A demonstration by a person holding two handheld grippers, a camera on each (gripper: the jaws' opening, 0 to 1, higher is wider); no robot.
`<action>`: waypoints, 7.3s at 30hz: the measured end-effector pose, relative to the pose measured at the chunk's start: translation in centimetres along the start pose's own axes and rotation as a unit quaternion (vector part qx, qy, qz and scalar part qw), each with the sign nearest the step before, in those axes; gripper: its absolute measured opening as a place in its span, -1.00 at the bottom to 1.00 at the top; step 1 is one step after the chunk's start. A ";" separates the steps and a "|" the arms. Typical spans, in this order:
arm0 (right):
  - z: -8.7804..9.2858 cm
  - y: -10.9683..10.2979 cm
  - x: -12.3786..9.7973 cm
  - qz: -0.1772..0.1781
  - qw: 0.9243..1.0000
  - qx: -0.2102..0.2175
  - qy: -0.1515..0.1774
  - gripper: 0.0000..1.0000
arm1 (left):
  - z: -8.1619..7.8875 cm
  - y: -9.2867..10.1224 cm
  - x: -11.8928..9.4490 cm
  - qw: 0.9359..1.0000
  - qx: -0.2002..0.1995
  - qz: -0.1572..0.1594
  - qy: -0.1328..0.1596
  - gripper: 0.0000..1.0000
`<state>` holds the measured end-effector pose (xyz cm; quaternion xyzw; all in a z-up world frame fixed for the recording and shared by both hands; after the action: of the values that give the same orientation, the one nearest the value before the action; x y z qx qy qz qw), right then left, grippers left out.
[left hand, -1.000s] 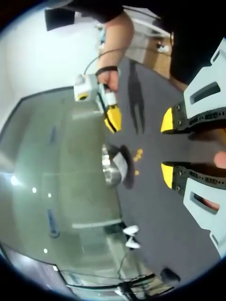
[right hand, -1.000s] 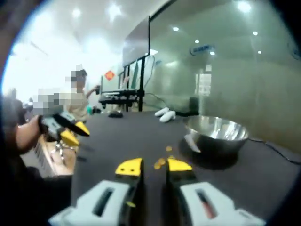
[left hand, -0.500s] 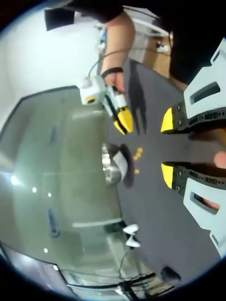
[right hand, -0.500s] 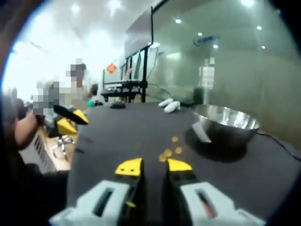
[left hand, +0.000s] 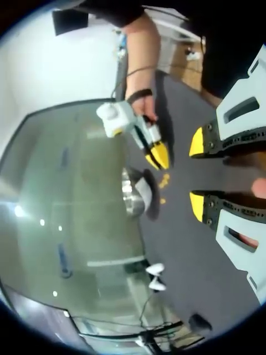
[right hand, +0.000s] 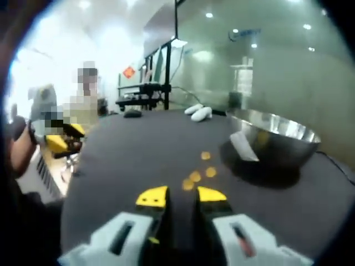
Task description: Pick up the QQ candy scattered on the table and place it into the stainless steel bowl on the table
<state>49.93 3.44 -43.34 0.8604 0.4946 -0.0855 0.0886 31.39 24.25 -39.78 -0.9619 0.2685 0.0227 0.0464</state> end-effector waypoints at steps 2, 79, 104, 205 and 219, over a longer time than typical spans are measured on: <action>0.2 -0.1 0.6 0.001 1.000 -0.001 -0.006 -0.61 | 0.0 0.0 -0.1 1.000 0.000 -0.001 0.000 -0.51; -5.6 5.4 -3.0 0.126 0.989 -0.001 0.073 -0.82 | -0.1 -0.1 0.3 1.000 0.002 0.007 -0.009 -0.51; -9.0 10.4 -0.8 0.204 0.972 0.029 0.116 -0.63 | 0.2 -1.7 -0.3 1.000 0.010 0.001 -0.024 -0.50; -0.2 0.7 4.5 -0.040 0.999 0.007 -0.013 -0.65 | -0.3 -0.8 -0.1 1.000 0.013 0.003 -0.011 -0.50; -0.3 0.9 5.5 -0.019 0.999 0.028 -0.007 -0.82 | -0.3 -1.1 -0.4 1.000 0.012 -0.005 -0.013 -0.50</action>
<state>53.43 7.64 -44.28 0.8526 0.5073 -0.1069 0.0658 31.65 25.36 -39.42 -0.9623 0.2630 0.0313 0.0617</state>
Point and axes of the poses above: the point that each gripper's makers call its tool centre point, and the gripper's own axes: x roughly forward along the fingers, y roughly to its right, z roughly out of its underside, the point moved 10 cm from there along -x, roughly backward along the fingers, and after that the axes turned 8 degrees about y, right-handed, at the moved point
